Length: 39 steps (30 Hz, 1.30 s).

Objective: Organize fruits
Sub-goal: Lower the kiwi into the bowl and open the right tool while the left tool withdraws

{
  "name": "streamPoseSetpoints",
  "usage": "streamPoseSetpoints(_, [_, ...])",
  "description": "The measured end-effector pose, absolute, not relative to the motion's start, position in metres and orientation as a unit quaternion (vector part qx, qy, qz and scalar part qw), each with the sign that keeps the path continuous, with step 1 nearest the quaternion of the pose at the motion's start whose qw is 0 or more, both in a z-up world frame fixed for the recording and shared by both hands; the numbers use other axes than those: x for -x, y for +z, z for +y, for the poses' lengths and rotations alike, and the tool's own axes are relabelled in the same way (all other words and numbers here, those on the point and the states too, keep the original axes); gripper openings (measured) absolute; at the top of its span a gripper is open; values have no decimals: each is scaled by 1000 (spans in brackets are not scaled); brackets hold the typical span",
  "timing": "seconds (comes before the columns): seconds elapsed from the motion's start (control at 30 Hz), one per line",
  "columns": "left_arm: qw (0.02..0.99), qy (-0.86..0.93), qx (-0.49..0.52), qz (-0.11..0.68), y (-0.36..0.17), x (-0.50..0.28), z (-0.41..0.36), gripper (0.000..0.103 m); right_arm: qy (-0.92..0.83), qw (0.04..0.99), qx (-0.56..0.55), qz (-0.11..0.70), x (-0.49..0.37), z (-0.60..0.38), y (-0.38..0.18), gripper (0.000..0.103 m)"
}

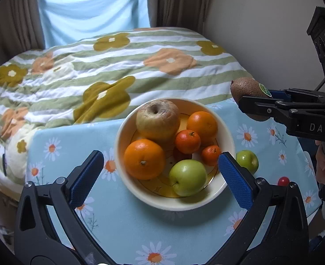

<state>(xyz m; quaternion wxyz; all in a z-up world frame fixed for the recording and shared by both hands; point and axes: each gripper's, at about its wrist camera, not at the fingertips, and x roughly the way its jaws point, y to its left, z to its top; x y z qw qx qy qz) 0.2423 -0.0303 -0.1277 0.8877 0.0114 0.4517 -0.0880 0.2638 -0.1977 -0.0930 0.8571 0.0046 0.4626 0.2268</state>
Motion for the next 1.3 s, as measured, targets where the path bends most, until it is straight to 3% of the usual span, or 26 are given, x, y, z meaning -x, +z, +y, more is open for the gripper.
streamPoseSetpoints(1.0, [880, -8, 43, 473, -152, -234, 8, 103, 307, 820, 26, 483, -345, -157, -152, 45])
streamPoseSetpoints(1.3, [877, -3, 39, 480, -154, -237, 7, 103, 299, 833, 27, 465, -329, -169, -137, 45])
